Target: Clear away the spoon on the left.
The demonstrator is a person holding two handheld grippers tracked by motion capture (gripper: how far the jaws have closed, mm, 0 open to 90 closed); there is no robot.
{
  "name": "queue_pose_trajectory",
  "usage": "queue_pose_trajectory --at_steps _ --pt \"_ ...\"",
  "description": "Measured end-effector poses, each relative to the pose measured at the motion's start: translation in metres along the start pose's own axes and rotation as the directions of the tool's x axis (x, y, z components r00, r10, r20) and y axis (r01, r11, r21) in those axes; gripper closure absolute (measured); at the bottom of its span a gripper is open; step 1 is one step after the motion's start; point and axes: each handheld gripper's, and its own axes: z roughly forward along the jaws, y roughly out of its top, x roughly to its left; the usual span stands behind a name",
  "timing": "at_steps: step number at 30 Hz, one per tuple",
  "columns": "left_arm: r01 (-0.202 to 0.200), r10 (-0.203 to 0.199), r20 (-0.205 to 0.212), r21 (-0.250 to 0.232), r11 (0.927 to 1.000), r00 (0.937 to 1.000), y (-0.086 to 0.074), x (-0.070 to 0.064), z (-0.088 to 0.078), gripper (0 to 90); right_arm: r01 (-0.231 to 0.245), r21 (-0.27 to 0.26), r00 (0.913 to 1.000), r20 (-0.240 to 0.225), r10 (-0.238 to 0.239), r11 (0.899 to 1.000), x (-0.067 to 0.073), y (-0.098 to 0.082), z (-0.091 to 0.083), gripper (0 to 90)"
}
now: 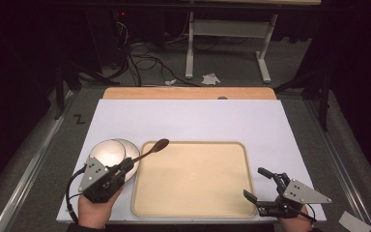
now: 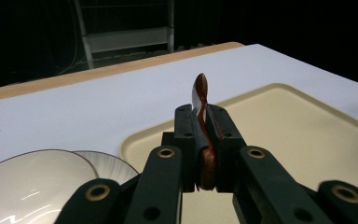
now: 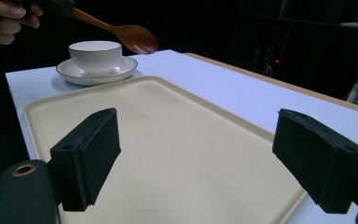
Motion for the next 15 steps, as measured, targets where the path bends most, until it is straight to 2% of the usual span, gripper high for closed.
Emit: queue_pose_trajectory --at_steps 4,15 --pt "-0.012 0.012 0.026 0.001 0.9999 0.9996 0.001 -0.011 0.006 83.7 0.0 -0.001 1.0 -0.001 0.0 1.0 0.0 0.0 0.0 16.2" --pt "-0.042 0.042 0.062 0.001 0.9991 0.9972 -0.001 -0.035 0.019 83.7 0.0 -0.002 1.0 -0.002 0.0 1.0 0.0 0.0 0.0 16.1"
